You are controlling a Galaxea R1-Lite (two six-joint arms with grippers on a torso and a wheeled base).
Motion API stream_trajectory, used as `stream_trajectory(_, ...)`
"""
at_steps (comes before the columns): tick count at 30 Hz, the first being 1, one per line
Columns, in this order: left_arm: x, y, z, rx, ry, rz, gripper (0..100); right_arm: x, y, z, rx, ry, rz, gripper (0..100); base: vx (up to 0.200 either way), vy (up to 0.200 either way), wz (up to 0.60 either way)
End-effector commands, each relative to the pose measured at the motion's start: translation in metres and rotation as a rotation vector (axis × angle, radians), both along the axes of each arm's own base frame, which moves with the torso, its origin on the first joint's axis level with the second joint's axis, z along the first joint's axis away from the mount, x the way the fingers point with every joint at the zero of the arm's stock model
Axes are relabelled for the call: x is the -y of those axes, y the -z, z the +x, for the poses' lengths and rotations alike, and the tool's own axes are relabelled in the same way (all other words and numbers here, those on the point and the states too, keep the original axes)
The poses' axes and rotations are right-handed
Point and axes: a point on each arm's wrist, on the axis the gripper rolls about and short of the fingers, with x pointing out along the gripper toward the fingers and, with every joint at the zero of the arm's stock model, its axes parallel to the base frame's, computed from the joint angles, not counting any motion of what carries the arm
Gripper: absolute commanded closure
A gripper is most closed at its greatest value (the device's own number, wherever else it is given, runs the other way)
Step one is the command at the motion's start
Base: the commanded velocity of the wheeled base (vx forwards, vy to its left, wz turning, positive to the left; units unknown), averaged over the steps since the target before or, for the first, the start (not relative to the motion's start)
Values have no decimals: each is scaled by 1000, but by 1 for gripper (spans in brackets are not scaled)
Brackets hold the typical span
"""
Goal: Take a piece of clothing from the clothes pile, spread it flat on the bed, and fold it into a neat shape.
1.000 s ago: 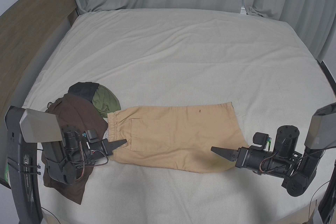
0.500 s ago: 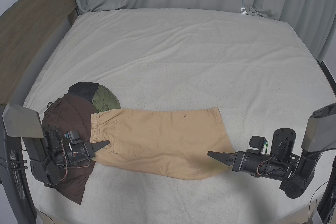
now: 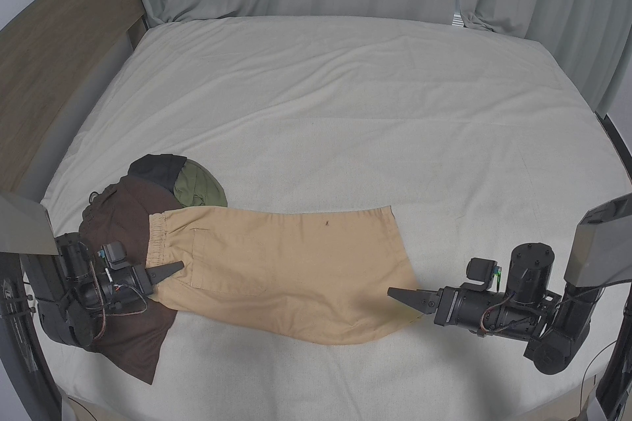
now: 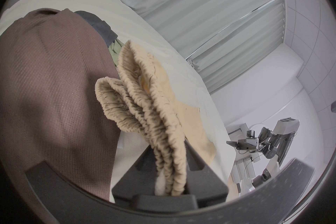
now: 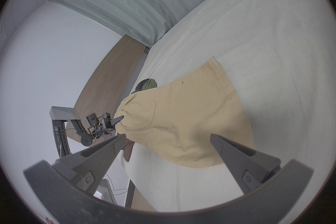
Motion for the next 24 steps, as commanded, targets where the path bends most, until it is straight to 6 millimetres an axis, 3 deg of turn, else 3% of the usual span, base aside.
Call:
stream_trajectory(1, -7, -4, -4, 13, -14, 4, 100, 0, 0, 0, -1, -1, 0, 0, 0, 0, 0)
stream_trajectory(14, -25, -7, -12, 40, -16, 10, 100, -2, 0, 0, 0, -7, 1, 0, 0, 0, 0)
stream_trajectory(20, -19, -12, -12, 58, 4, 13, 100, -2, 0, -1, 2, -7, 2, 0, 0, 0, 0)
stream_trajectory(24, -4, -15, -7, 73, 50, 18, 100, -2, 0, -1, 2, -7, 2, 0, 0, 0, 0)
